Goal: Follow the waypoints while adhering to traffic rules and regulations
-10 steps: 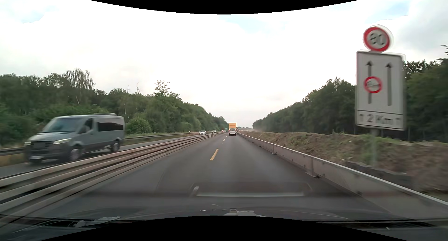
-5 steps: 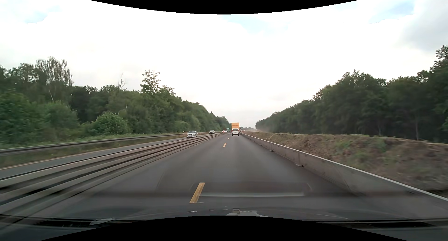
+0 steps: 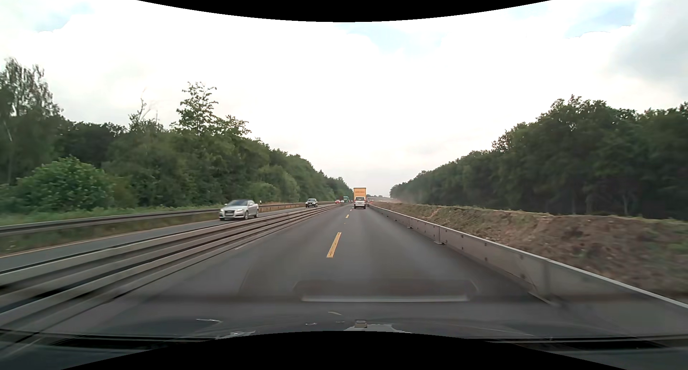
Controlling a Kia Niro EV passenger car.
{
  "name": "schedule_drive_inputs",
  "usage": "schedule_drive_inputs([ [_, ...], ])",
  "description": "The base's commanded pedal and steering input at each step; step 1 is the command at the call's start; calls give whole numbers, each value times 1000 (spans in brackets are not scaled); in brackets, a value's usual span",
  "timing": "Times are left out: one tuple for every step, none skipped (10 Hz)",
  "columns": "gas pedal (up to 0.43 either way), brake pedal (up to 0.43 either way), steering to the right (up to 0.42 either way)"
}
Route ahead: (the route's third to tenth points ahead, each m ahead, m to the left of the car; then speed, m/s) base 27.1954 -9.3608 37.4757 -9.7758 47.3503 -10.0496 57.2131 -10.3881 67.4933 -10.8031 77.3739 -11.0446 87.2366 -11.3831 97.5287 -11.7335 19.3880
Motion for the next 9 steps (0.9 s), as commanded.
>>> schedule_drive_inputs([
  [118,0,17],
  [118,0,14],
  [110,0,3],
  [79,0,0],
  [0,0,2],
  [0,0,4],
  [0,0,5],
  [0,0,5],
  [0,0,6],
])
